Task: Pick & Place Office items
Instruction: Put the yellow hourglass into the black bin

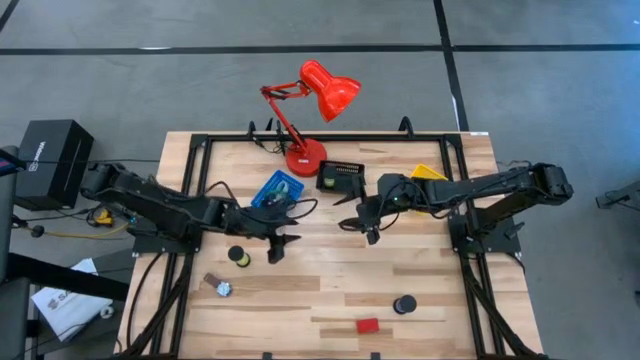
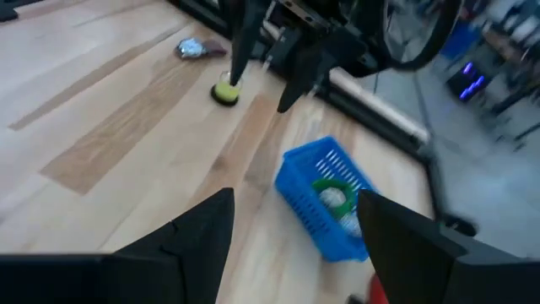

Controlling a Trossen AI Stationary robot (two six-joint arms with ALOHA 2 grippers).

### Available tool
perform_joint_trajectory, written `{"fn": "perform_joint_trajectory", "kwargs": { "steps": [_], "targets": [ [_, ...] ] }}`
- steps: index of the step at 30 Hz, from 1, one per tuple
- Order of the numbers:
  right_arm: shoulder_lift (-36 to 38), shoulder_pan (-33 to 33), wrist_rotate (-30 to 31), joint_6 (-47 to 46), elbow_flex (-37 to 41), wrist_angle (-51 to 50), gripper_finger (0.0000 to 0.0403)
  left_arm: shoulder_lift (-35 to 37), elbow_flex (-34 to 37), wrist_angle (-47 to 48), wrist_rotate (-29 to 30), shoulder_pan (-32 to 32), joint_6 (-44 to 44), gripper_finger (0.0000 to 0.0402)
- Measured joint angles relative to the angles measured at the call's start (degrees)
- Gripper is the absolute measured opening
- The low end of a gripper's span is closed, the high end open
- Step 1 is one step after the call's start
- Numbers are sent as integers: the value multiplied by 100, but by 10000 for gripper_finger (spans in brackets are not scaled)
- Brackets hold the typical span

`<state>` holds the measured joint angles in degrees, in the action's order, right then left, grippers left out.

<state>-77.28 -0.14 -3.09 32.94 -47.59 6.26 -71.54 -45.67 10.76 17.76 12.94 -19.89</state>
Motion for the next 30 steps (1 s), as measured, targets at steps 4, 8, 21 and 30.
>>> {"fn": "perform_joint_trajectory", "kwargs": {
  "steps": [4,8,21,30],
  "targets": [
    [0,-4,1,205,0,258,242,339,-347,1111,-175,1,-391,192],
    [0,-15,2,218,0,306,242,495,-520,1995,-478,19,-968,192],
    [0,-42,7,-97,0,152,242,428,-138,2797,-747,589,-1938,231],
    [0,-39,7,-512,0,143,242,428,566,2822,-787,870,-2441,278]
  ]
}}
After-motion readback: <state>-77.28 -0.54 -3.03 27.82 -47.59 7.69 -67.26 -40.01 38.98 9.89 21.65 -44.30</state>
